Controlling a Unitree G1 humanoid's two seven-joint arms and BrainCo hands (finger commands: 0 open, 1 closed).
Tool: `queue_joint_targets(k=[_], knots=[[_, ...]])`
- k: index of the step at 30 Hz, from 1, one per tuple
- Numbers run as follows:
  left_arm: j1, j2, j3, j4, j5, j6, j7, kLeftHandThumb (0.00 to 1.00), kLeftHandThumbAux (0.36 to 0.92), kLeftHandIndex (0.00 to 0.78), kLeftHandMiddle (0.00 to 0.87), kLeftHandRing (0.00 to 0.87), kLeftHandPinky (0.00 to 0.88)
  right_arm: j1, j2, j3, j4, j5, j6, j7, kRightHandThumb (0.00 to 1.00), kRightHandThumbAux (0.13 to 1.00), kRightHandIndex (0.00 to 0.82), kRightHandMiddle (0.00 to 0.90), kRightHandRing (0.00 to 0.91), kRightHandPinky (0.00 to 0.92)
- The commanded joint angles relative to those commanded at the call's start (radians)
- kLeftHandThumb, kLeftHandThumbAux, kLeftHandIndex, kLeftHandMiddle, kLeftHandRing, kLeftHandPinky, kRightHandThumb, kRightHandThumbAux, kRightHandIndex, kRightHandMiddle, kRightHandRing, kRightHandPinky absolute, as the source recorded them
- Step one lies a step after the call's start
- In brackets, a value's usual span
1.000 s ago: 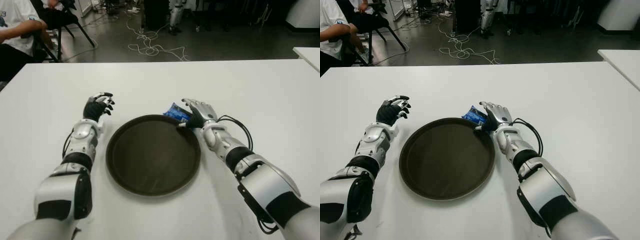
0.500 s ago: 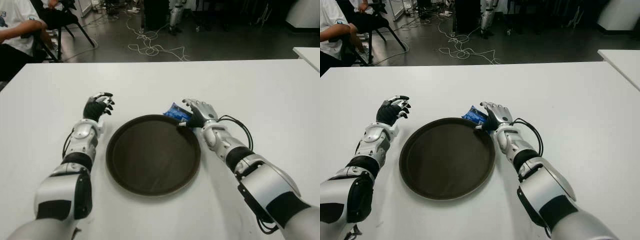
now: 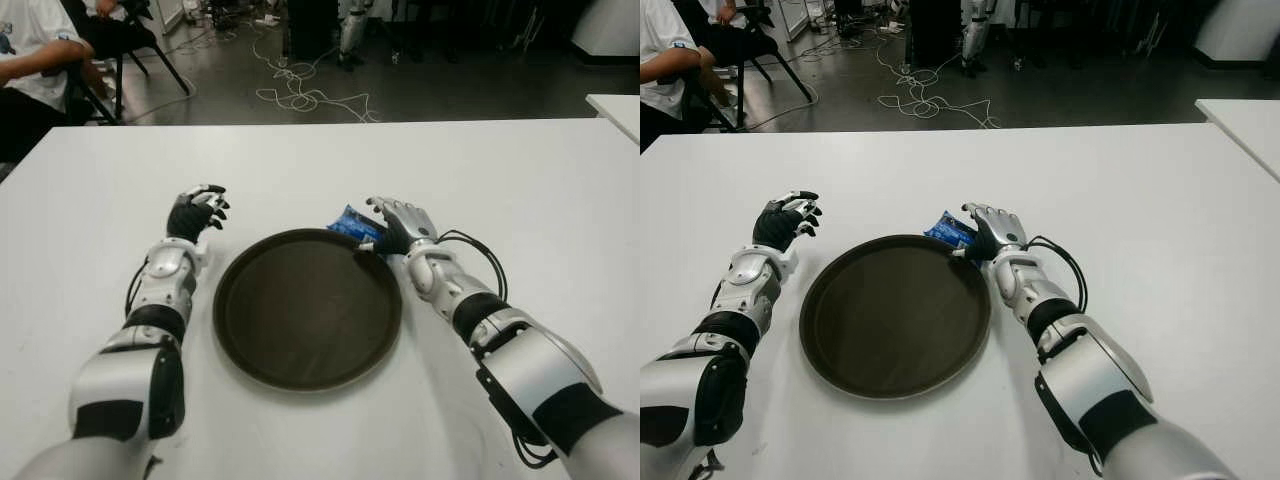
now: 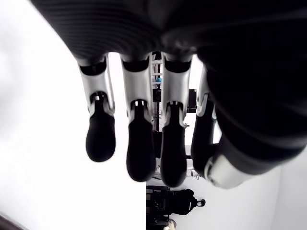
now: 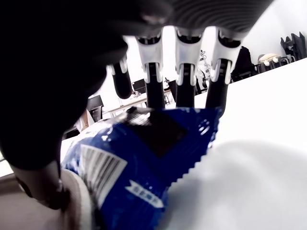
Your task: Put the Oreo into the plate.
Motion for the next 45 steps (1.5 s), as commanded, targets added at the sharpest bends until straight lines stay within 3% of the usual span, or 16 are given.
queue_joint_targets(k=[13, 25, 34, 40, 45], knots=[[0.001, 0.0, 0.002, -0.001, -0.011, -0.003, -0.006, 0.697, 0.713, 0.426, 0.601, 0.629, 0.657, 0.0, -0.003, -0.009, -0.001, -0.005, -0.003, -0.004, 0.127, 0.686, 0.204, 0.299, 0.324, 0.344], [0.001, -0.001, 0.003, -0.002, -0.012, 0.001, -0.005, 0.697, 0.714, 0.426, 0.608, 0.638, 0.661, -0.003, -0.009, -0.008, -0.002, -0.007, -0.008, 0.004, 0.088, 0.673, 0.228, 0.33, 0.36, 0.371], [0.003, -0.001, 0.003, -0.006, -0.013, -0.003, -0.006, 0.697, 0.713, 0.427, 0.601, 0.628, 0.653, -0.005, -0.015, -0.002, -0.004, -0.012, -0.014, 0.014, 0.042, 0.672, 0.318, 0.388, 0.421, 0.394], [0.004, 0.0, -0.004, -0.004, -0.004, -0.008, 0.004, 0.696, 0.714, 0.426, 0.599, 0.625, 0.65, -0.006, -0.018, -0.002, -0.003, -0.009, -0.02, 0.045, 0.047, 0.692, 0.403, 0.503, 0.534, 0.437], [0.005, 0.001, -0.005, -0.005, -0.003, -0.01, 0.004, 0.697, 0.714, 0.426, 0.597, 0.625, 0.656, -0.007, -0.019, -0.005, -0.003, -0.006, -0.022, 0.068, 0.016, 0.694, 0.436, 0.525, 0.56, 0.388]])
